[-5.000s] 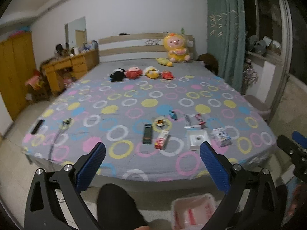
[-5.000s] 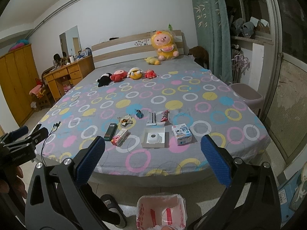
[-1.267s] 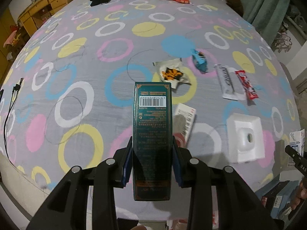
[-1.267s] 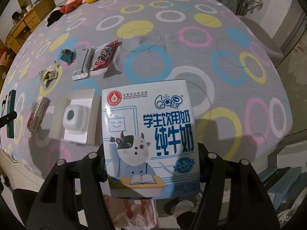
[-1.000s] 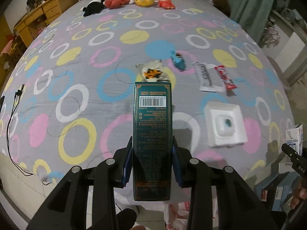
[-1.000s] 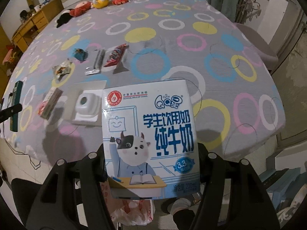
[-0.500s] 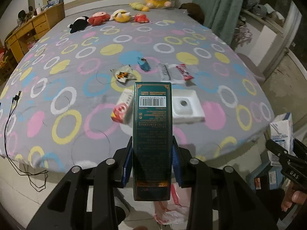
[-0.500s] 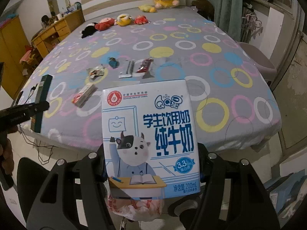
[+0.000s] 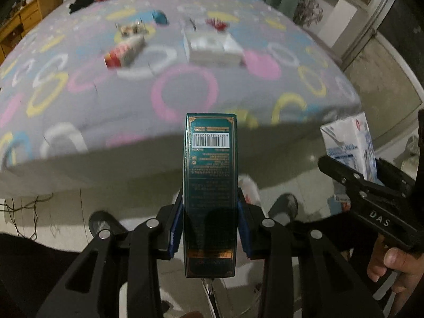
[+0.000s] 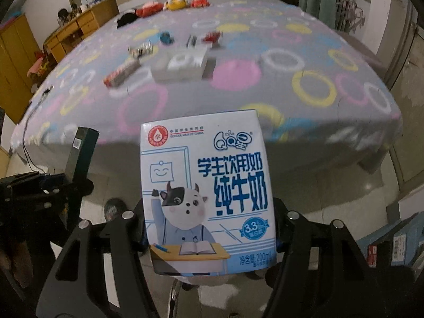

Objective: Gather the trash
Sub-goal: 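Lift both held items and carry them toward the white trash bag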

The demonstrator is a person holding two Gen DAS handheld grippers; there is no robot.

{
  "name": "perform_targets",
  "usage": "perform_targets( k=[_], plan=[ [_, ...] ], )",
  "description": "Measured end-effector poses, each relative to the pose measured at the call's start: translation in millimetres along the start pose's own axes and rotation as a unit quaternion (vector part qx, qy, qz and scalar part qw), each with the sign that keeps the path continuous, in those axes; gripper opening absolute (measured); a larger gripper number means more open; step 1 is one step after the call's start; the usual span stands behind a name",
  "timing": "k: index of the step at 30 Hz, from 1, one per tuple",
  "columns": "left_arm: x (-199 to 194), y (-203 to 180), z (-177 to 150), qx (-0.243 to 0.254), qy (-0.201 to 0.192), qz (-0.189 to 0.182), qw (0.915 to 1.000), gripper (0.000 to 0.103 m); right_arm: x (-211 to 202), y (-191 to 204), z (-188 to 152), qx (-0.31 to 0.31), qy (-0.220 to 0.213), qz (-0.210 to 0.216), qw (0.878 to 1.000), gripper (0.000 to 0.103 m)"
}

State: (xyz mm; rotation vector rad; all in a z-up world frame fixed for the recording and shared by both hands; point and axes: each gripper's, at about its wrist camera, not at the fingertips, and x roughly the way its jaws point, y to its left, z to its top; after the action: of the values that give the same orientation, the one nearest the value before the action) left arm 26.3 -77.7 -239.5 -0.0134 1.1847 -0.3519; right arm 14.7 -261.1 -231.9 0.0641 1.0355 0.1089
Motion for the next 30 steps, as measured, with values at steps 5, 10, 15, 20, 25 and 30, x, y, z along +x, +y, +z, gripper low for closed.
perform_targets(
  k=[5,10,15,20,25,30],
  plan=[
    [28.6,-5.7,-21.7,0.013,0.022,0.012,0.9996,0.035,17.6,3.3,-19.2,0.001,0.013,0.006,1.0,0.062],
    [53.1,-9.7,-38.2,0.028,0.036,0.017,0.9988,0.035,32.6,7.0,-36.7,-0.014,0.025,0.003,1.0,0.062],
    [77.8,-12.8,-52.1,0.041,0.066,0.015,0.9969,0.035,55.0,4.4,-52.8,-0.011,0.053,0.006,0.999,0.062],
    [91.6,-10.9,-64.4,0.044,0.081,0.013,0.9956,0.035,67.3,5.6,-59.5,-0.021,0.068,0.003,0.997,0.062],
    [99.5,-11.2,-71.1,0.051,0.088,0.021,0.9946,0.035,80.0,6.8,-62.0,-0.018,0.081,0.002,0.997,0.062],
    [110.5,-13.9,-77.3,0.064,0.106,0.026,0.992,0.035,94.7,12.1,-65.1,-0.023,0.099,0.001,0.995,0.062]
  ],
)
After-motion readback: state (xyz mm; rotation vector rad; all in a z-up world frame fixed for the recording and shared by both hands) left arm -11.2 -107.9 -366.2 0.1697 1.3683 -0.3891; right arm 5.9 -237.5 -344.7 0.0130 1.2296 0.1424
